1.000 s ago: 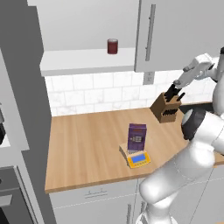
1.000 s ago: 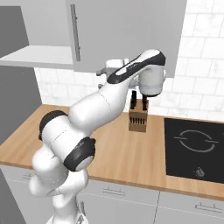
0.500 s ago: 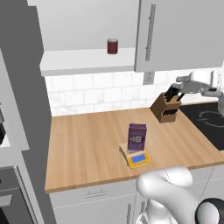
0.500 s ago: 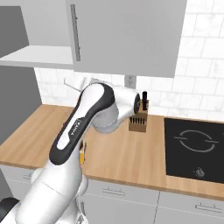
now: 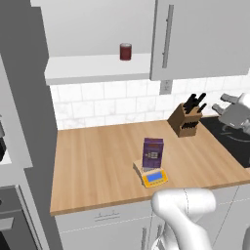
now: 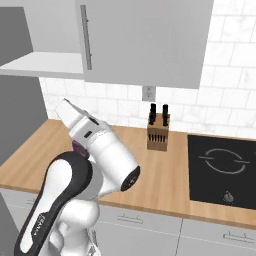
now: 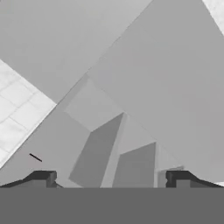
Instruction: Pick the cereal and place it on the digital scale for weighing, and close the cabinet.
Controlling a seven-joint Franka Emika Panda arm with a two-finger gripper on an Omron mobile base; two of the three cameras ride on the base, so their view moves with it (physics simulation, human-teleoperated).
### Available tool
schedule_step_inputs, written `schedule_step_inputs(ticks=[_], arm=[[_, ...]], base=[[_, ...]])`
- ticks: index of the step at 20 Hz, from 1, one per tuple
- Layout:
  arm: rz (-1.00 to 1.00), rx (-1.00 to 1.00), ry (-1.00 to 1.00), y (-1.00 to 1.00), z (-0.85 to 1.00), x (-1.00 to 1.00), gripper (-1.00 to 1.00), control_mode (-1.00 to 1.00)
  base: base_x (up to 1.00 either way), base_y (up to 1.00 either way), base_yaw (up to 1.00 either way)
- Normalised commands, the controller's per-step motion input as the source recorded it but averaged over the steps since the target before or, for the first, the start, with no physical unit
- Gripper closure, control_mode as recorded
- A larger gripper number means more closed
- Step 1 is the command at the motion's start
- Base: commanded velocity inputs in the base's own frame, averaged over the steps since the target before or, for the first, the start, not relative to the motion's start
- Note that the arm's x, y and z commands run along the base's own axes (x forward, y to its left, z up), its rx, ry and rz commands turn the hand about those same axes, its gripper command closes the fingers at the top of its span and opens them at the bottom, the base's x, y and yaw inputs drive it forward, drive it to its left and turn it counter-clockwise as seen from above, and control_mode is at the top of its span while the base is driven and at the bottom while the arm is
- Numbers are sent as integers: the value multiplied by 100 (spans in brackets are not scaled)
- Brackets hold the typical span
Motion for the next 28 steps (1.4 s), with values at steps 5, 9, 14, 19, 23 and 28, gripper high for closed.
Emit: schedule_step_inputs(ticks=[5,9,14,19,23,28], arm=[[9,24,0,-18,16,-58,-100,-100],[10,12,13,0,0,-24,-100,-100],[7,-5,0,45,-5,-35,-100,-100],[0,10,0,100,-41,-27,-100,-100],[0,8,1,100,-35,-12,-100,-100],[-7,1,-3,100,-47,-32,-100,-100]], base=[[0,0,0],[0,0,0],[0,0,0],[0,0,0],[0,0,0],[0,0,0]])
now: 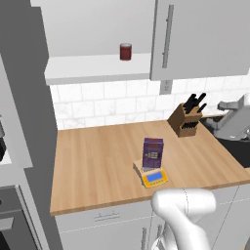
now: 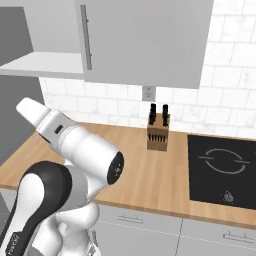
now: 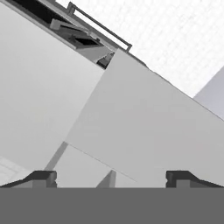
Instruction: Pick the cereal and place it on the digital scale for weighing, and close the cabinet.
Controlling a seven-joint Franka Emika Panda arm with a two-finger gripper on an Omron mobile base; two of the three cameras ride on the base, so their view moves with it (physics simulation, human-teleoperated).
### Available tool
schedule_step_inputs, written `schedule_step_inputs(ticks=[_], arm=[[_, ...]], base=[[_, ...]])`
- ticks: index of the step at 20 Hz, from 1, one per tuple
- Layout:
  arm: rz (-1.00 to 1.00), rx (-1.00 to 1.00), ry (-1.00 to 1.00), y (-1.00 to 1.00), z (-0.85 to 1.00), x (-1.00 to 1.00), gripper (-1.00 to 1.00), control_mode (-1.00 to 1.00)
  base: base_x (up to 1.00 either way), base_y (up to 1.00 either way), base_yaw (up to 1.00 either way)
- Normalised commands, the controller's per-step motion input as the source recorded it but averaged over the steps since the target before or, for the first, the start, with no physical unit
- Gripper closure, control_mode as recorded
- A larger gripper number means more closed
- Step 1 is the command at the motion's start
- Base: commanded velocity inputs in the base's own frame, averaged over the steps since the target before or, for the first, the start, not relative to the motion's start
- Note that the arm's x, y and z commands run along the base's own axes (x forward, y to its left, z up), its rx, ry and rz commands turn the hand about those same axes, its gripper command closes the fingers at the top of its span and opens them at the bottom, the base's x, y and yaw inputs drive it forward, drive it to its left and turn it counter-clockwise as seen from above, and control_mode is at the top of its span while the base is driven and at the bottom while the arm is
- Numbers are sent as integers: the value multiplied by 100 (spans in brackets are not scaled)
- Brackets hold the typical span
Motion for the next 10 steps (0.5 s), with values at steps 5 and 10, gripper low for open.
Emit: schedule_step_inputs(ticks=[5,10], arm=[[-25,0,0,100,-62,-39,-100,-100],[-41,6,-12,100,-99,-59,-100,-100]], base=[[0,0,0],[0,0,0]])
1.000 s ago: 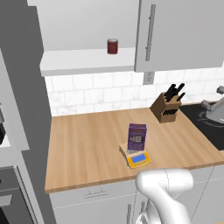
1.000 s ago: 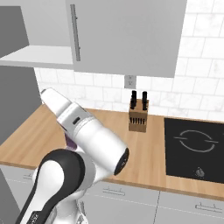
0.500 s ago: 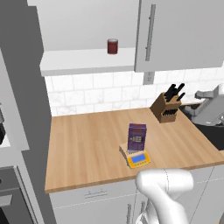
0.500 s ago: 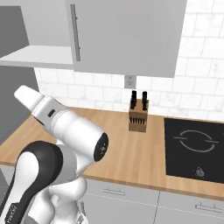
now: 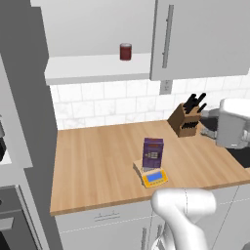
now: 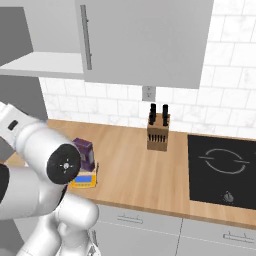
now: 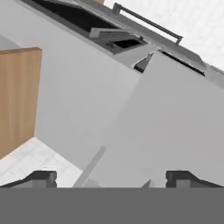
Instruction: Pick the cereal and place it on the digital scale for weighing, and close the cabinet.
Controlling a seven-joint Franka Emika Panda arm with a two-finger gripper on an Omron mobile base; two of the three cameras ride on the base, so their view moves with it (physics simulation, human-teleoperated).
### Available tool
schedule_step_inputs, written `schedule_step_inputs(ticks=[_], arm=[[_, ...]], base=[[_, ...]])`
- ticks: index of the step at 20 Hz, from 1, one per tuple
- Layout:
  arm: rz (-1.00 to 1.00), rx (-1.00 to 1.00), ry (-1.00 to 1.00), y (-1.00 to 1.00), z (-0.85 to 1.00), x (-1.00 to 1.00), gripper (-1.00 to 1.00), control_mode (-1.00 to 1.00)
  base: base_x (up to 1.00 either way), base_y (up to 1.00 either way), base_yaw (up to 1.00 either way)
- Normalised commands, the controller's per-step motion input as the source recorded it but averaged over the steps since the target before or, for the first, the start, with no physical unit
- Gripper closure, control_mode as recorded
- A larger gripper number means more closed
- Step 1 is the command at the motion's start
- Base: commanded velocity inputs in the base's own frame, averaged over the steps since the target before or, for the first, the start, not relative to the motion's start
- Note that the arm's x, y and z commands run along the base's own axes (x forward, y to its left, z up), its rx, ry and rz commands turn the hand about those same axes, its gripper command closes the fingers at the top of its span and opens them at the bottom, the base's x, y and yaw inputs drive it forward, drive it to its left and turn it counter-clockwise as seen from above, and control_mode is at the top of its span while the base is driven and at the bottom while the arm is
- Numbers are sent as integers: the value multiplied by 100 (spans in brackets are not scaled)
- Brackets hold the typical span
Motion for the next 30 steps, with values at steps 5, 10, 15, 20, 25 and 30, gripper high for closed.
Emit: schedule_step_inputs(ticks=[5,10,15,20,25,30], arm=[[-45,13,-35,100,-86,-77,-100,-100],[-38,19,-41,100,-100,-67,-100,-100],[-29,28,-50,100,-87,-38,-100,-100],[-21,30,-53,100,-70,-10,-100,-100],[-18,29,-51,100,-72,-1,-100,-100],[-20,31,-52,100,-62,0,-100,-100]], base=[[0,0,0],[0,0,0],[0,0,0],[0,0,0],[0,0,0],[0,0,0]])
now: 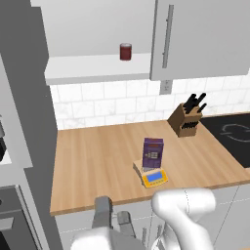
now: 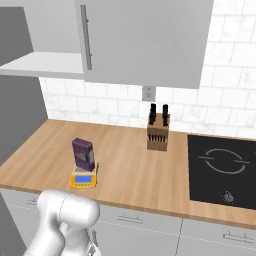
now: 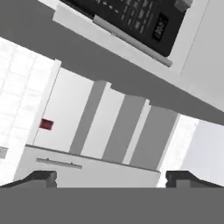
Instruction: Pick the cereal and place it on the digital scale for weighing, and close the cabinet.
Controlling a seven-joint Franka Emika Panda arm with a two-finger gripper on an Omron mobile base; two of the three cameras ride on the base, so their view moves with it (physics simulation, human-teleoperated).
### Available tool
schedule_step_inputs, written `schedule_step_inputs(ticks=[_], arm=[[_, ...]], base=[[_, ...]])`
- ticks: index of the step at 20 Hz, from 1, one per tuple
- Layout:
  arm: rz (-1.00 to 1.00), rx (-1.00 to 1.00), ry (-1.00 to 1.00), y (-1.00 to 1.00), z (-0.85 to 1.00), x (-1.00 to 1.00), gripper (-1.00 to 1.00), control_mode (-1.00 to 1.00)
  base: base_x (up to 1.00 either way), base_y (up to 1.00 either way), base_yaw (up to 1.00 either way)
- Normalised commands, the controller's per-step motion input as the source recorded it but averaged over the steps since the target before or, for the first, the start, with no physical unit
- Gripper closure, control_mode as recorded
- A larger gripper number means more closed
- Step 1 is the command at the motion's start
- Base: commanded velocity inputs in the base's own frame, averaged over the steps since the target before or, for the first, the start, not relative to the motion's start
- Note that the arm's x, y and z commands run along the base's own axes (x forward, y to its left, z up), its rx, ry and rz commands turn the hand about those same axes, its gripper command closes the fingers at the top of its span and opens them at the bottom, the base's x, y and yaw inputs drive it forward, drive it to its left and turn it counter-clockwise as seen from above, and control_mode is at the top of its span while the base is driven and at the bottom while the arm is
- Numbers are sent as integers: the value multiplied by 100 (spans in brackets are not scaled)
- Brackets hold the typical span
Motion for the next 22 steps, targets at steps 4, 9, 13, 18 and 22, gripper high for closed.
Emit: schedule_step_inputs(ticks=[4,9,13,18,22], arm=[[-22,22,-31,100,-7,20,-100,-100],[-11,24,-14,100,-19,44,-100,-100],[-5,16,-7,100,-6,43,-100,-100],[-7,1,0,100,-35,67,-100,-100],[-8,1,0,87,-50,80,-100,-100]], base=[[0,0,0],[0,0,0],[0,0,0],[0,0,0],[0,0,0]])
